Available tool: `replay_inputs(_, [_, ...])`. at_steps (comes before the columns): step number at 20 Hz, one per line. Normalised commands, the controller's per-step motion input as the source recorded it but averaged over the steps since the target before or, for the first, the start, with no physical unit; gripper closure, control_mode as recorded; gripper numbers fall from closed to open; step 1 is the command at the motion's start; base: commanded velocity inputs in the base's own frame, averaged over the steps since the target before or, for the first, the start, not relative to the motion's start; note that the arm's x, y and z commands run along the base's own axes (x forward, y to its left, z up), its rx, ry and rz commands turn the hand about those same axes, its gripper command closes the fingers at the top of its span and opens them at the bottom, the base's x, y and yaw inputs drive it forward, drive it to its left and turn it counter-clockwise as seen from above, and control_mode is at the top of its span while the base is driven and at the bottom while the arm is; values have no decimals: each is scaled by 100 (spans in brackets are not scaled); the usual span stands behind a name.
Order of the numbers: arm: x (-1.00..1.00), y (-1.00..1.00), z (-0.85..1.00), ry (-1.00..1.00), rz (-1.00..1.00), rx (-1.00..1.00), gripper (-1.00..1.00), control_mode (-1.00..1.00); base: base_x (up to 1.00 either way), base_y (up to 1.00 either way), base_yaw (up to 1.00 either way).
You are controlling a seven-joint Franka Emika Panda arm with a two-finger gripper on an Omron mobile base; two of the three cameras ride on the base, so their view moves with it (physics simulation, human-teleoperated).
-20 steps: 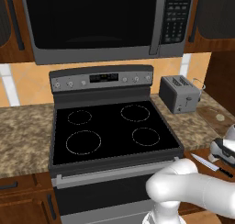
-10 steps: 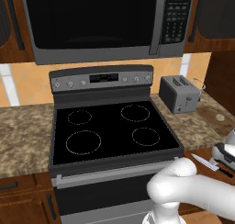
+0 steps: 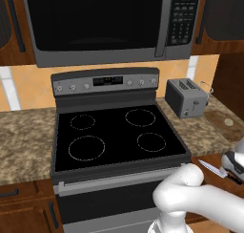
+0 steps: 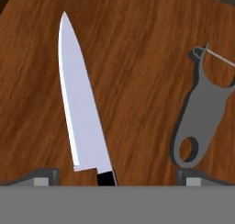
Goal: Place the appropriate cutting tool for cutting the garlic skin on the cutting board.
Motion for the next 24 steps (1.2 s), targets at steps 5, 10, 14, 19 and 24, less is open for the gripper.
replay_inputs(5, [0,-3,-32,0,10,0,-100,-100,0,0,0])
replay_inputs(10, [0,-11,-28,0,11,0,-100,-100,0,0,0])
replay_inputs(14, [0,-10,-11,4,9,0,-100,-100,0,0,0])
replay_inputs(19, [0,0,-17,9,0,0,-100,-100,0,0,0])
replay_inputs(24, [-2,0,-19,23,1,0,-100,-100,0,0,0])
